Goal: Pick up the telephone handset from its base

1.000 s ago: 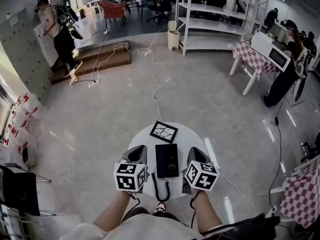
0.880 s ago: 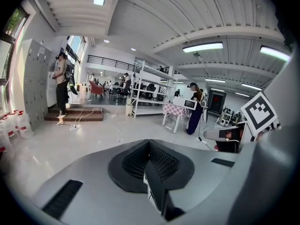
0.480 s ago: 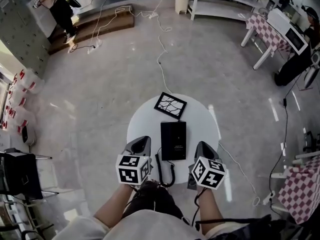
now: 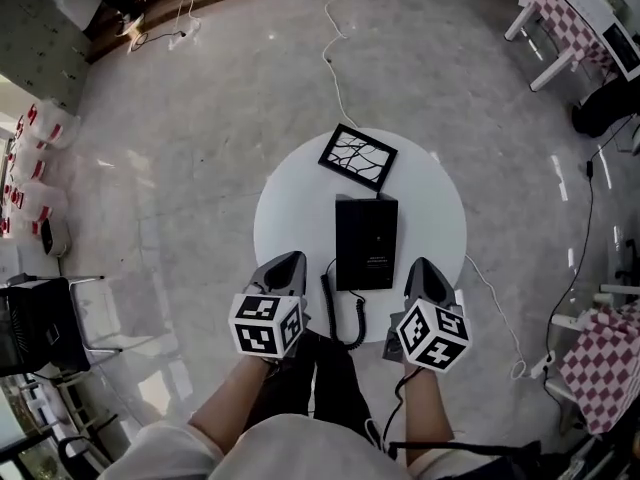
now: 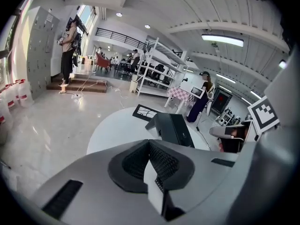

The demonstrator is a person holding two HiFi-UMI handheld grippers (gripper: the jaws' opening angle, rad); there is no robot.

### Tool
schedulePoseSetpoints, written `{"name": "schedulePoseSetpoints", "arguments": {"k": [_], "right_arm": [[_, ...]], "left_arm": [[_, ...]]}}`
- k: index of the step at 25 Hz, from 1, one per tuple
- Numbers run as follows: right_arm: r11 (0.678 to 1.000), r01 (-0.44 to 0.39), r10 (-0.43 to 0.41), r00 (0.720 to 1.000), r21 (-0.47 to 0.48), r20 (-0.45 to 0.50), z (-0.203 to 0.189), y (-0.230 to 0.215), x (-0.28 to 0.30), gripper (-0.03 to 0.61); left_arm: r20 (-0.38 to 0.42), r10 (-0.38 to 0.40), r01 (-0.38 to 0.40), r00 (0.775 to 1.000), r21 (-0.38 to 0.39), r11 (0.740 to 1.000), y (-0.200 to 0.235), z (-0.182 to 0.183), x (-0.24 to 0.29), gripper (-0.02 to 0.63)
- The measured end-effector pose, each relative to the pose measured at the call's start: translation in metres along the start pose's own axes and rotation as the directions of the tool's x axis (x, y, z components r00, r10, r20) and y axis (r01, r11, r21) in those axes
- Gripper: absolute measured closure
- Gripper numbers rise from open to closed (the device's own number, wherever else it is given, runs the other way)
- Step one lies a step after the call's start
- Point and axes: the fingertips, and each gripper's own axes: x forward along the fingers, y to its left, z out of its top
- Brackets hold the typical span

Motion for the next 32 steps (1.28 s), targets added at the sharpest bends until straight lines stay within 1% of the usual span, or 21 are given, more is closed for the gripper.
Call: {"name": "schedulePoseSetpoints", "arguments": {"k": [5,10,14,23,24,27,32], "right_arm": [[1.000,0.009,-0.009,0.999,0.001,-0.034,-0.016,0.004,0.003,0.555],[1.000,0.022,-0.021,0.999,0.006,-0.042,-0.018,-0.003,0.004,0.555],[0.999,0.033,-0.033,0.998,0.013,-0.045,-0.019,-0.011,0.004,0.555],[0.999,0.034,-0.033,0.998,0.022,-0.053,-0.022,-0.016,0.005,0.555],[0.999,0.035,-0.034,0.998,0.024,-0.053,-0.022,-0.017,0.005,0.555],[0.999,0.040,-0.038,0.998,0.026,-0.056,-0.024,-0.021,0.004,0.555],[0.998,0.050,-0.049,0.997,0.025,-0.061,-0.025,-0.028,-0.001,0.555]], "left_arm": [[-0.042,-0.042,0.042,0.998,0.008,0.999,-0.008,-0.015,0.012,0.597],[-0.073,-0.065,0.067,0.995,0.030,0.997,-0.017,-0.016,0.026,0.597],[-0.092,-0.097,0.098,0.991,0.006,0.995,-0.024,-0.017,0.033,0.595],[-0.112,-0.144,0.144,0.983,-0.011,0.989,-0.036,-0.024,0.039,0.588],[-0.115,-0.152,0.151,0.982,-0.015,0.988,-0.038,-0.025,0.040,0.578],[-0.127,-0.174,0.172,0.977,-0.026,0.985,-0.042,-0.027,0.044,0.497],[-0.144,-0.226,0.220,0.964,-0.054,0.974,-0.049,-0.029,0.049,0.433]]}}
